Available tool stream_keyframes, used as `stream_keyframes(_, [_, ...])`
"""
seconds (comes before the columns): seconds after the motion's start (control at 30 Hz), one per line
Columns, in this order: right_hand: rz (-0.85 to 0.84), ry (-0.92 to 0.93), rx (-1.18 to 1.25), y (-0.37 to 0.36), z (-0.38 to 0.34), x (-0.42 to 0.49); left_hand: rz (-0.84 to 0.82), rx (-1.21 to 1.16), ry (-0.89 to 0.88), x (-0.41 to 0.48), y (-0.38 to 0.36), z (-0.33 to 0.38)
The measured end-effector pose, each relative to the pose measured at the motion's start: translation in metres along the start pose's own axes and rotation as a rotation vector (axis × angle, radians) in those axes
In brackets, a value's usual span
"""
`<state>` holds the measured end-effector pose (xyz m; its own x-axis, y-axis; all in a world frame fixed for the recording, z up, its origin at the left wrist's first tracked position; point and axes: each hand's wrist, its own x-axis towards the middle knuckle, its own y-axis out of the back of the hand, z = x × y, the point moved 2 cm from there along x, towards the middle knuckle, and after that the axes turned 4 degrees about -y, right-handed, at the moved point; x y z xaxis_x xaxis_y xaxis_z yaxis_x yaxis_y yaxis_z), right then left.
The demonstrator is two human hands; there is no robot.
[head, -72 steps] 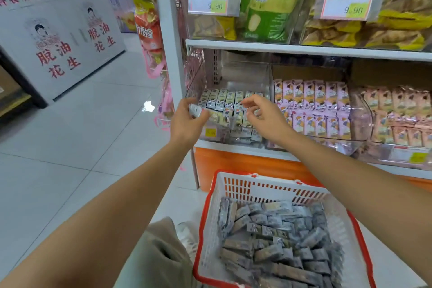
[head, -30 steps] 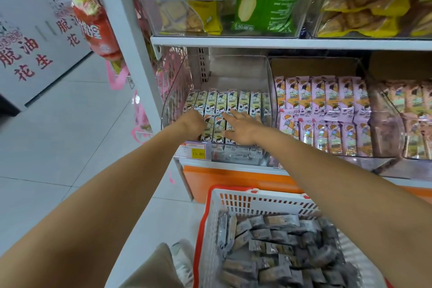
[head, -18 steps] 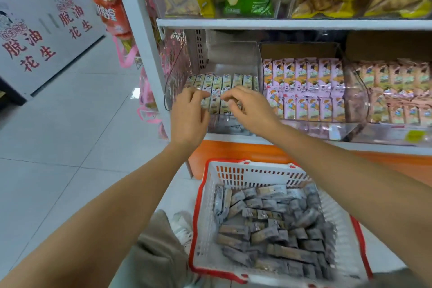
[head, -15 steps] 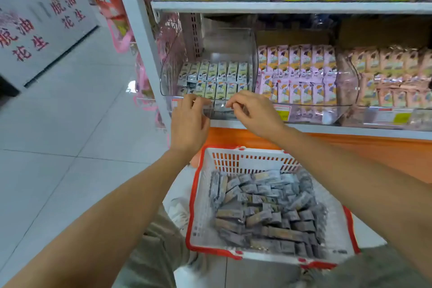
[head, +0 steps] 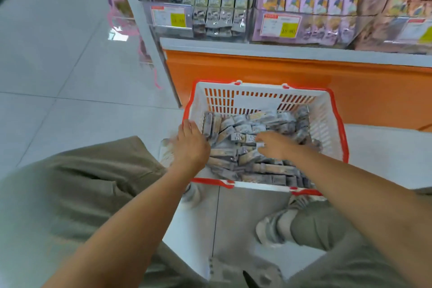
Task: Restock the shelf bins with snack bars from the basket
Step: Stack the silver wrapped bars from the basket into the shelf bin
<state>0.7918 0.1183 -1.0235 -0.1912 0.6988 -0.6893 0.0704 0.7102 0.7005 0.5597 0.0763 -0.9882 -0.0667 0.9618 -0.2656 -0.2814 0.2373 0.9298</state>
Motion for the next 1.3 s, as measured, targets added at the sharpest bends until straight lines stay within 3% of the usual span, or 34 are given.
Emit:
stream_keyframes(0.53, [0.077, -0.094, -0.550, -0.055, 0.003, 0.062, 0.096, 0.109, -0.142, 0.000, -0.034, -0.031])
stream_keyframes(0.63, [0.095, -0.084, -0.550, -0.058, 0.003, 0.062, 0.098, 0.124, -0.151, -0.002, -0.031, -0.032])
stream_keyframes(0.87, [0.200, -0.040, -0.094, -0.002, -0.015, 0.038, 0.057, 0.098, -0.163, -0.004, -0.014, -0.030])
stream_keyframes(0.97, [0.208, 0.083, 0.141, 0.034, -0.033, 0.012, 0.042, 0.020, -0.221, -0.005, 0.004, -0.016])
stream_keyframes(1.03, [0.200, 0.154, 0.325, 0.054, -0.044, -0.006, -0.028, -0.131, -0.275, -0.006, 0.016, -0.004])
stream_keyframes(1.13, [0.206, 0.154, 0.578, 0.077, -0.054, -0.030, -0.197, -0.644, -0.266, -0.010, 0.029, 0.009])
stream_keyframes(1.2, [0.198, 0.157, 0.675, 0.086, -0.058, -0.044, -0.177, -0.868, -0.196, -0.013, 0.040, 0.013])
stream_keyframes(1.3, [0.212, 0.148, 0.785, 0.097, -0.063, -0.059, -0.110, -0.992, -0.188, -0.017, 0.059, 0.017])
